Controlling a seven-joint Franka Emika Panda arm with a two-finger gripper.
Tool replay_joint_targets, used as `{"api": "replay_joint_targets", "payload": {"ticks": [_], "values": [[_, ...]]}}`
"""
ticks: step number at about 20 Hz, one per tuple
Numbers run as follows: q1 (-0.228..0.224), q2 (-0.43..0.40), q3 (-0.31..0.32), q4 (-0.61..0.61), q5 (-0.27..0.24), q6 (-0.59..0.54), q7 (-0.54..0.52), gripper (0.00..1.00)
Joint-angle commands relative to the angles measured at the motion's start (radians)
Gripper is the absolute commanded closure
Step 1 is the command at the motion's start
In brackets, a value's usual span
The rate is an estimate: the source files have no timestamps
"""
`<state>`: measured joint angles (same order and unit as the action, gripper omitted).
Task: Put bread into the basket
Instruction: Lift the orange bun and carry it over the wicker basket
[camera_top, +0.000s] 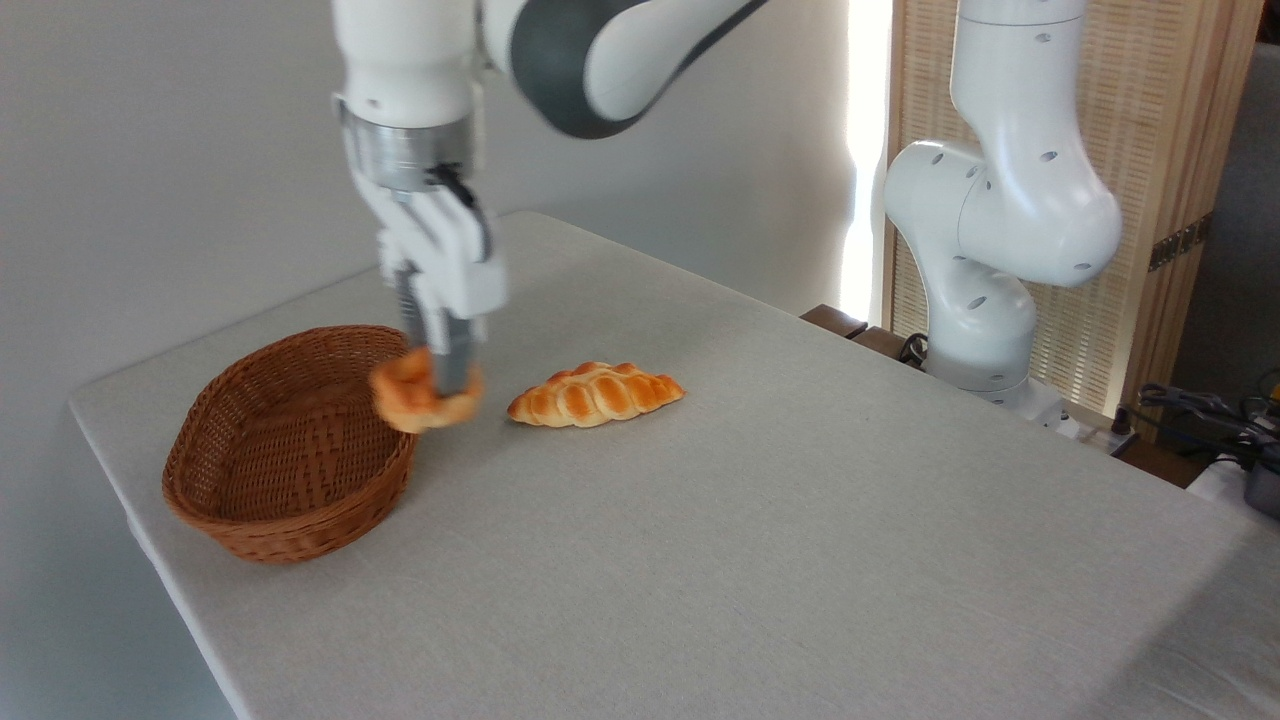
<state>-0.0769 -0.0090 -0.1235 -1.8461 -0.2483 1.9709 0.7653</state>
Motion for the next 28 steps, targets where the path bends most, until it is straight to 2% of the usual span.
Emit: {"api": "replay_joint_targets", "payload": {"ticks": [1,3,5,7,8,9,10,16,20,28], "values": [[-0.007,0.158,-0.083,0.084,-0.037,0.213,-0.147,0.77],[-0.007,0.225,-0.142,0.082,-0.029,0.378,-0.265,0.72],[-0.007,0.261,-0.166,0.082,-0.019,0.439,-0.291,0.64],[-0.007,0.268,-0.168,0.081,-0.009,0.444,-0.290,0.44],[-0.007,0.268,-0.166,0.076,-0.003,0.442,-0.288,0.25],[-0.006,0.270,-0.165,0.074,-0.003,0.441,-0.287,0.15],[-0.004,0.270,-0.163,0.073,0.003,0.440,-0.284,0.00],[0.002,0.270,-0.156,0.074,0.027,0.439,-0.284,0.00],[0.003,0.267,-0.154,0.073,0.072,0.428,-0.276,0.00],[0.011,0.251,-0.136,0.082,0.073,0.376,-0.270,0.00]]}}
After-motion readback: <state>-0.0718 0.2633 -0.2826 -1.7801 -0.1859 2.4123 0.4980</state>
